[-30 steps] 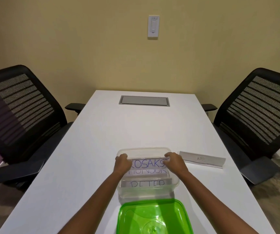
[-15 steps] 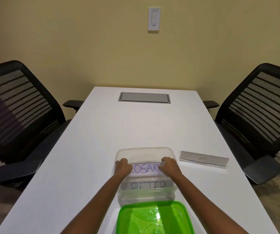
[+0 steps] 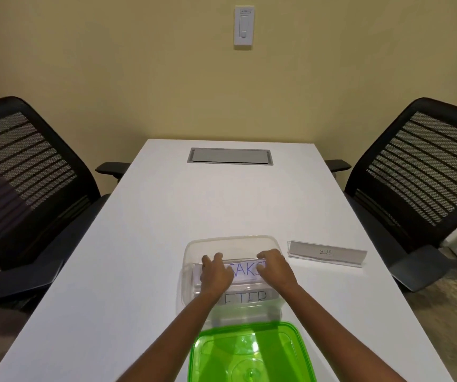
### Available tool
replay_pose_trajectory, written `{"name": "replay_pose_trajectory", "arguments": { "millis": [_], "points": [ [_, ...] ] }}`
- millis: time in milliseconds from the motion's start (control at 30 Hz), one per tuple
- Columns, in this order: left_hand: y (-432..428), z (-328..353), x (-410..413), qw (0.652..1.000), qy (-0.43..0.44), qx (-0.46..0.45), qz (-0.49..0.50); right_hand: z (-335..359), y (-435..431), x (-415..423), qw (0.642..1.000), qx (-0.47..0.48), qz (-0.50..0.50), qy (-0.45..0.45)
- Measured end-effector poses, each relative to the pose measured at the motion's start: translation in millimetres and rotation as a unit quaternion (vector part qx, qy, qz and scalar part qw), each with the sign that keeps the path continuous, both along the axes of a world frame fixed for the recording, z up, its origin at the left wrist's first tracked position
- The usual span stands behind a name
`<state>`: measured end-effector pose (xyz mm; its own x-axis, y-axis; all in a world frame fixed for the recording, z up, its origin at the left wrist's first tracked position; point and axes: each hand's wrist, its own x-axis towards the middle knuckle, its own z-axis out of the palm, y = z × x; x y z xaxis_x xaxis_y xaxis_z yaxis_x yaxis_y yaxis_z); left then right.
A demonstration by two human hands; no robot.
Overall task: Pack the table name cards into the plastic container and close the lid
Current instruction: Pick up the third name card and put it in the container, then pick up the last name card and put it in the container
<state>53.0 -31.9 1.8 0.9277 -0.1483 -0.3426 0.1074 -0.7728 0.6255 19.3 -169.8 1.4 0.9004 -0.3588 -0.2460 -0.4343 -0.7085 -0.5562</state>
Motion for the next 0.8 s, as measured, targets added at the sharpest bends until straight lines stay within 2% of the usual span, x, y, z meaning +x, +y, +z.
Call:
{"name": "replay_pose_trajectory", "arguments": {
  "millis": [200, 433, 633, 800],
  "points": [
    [-41.8, 9.3, -31.9, 0.993, -0.076, -0.042, -0.082, 20.7, -20.8, -19.2, 0.994, 0.002, -0.019, -0.106],
    [-81.6, 15.5, -63.2, 0.974, -0.130, -0.102, -0.155, 25.3, -74.5, -46.5, 0.982, 0.003, -0.112, -0.153],
    [-109.0, 15.0, -67.8, 0.970, -0.111, -0.129, -0.173, 4.5, -116.6, -62.7, 0.979, 0.015, -0.169, -0.116],
    [-131.4, 9.1, -63.9, 0.970, -0.084, -0.117, -0.194, -13.6, -150.8, -71.7, 0.977, 0.048, -0.198, -0.063]
  ]
}}
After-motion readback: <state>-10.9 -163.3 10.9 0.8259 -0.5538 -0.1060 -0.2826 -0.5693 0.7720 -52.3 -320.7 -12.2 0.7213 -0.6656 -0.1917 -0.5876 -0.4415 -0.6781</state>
